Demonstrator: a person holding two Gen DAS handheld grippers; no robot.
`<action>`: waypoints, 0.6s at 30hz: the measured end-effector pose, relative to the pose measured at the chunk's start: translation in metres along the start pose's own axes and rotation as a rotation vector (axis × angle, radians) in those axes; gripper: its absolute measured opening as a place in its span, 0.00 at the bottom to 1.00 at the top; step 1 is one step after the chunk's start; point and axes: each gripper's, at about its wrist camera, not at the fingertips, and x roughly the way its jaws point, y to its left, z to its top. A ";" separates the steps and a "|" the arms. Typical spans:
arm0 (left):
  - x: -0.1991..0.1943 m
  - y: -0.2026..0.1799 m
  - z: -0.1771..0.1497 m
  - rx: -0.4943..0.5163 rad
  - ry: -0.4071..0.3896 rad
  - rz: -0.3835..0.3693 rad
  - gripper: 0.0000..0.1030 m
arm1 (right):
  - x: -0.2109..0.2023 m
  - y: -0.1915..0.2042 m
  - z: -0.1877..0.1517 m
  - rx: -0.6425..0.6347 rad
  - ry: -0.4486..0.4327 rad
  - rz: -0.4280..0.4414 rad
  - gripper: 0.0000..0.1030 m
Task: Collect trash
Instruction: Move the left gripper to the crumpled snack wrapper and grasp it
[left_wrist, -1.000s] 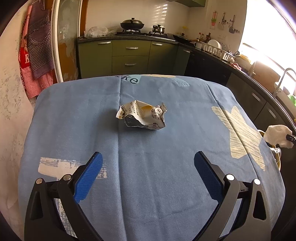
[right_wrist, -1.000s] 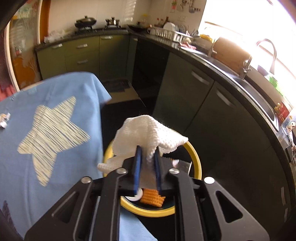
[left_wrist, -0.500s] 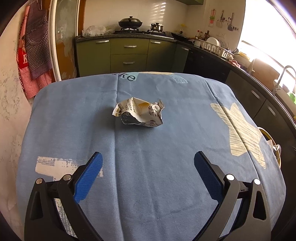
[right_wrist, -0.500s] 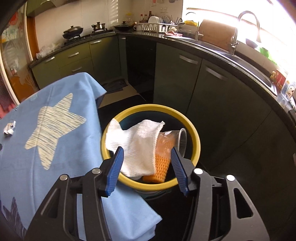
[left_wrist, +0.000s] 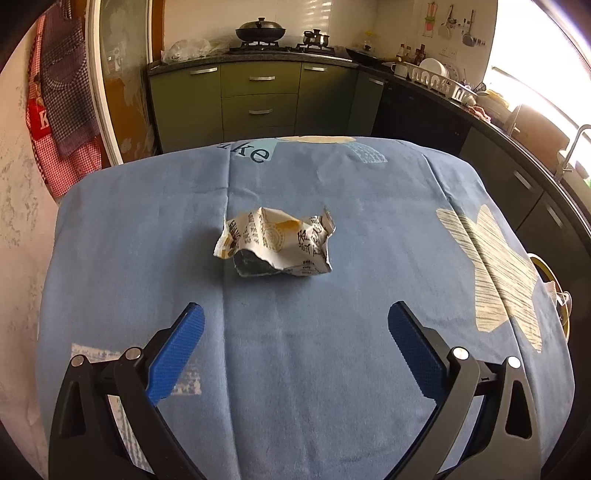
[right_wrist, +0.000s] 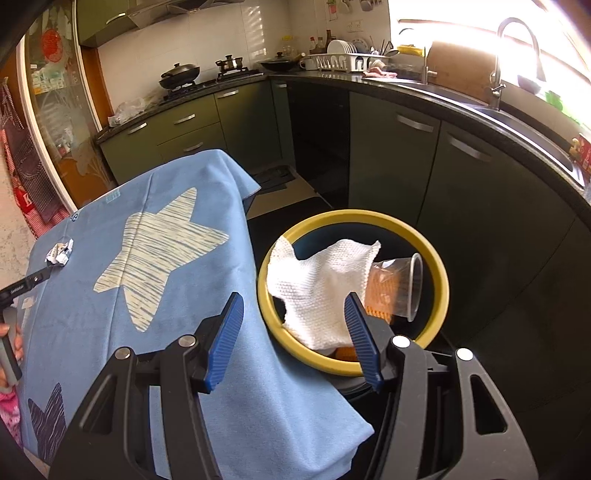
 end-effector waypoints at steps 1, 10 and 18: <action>0.003 0.000 0.004 -0.001 0.003 0.005 0.95 | 0.001 0.001 -0.001 0.001 0.003 0.005 0.53; 0.048 0.009 0.035 -0.025 0.054 0.069 0.95 | 0.010 0.006 -0.004 0.004 0.021 0.049 0.53; 0.061 0.011 0.046 -0.024 0.057 0.093 0.95 | 0.014 0.011 -0.003 0.002 0.031 0.079 0.54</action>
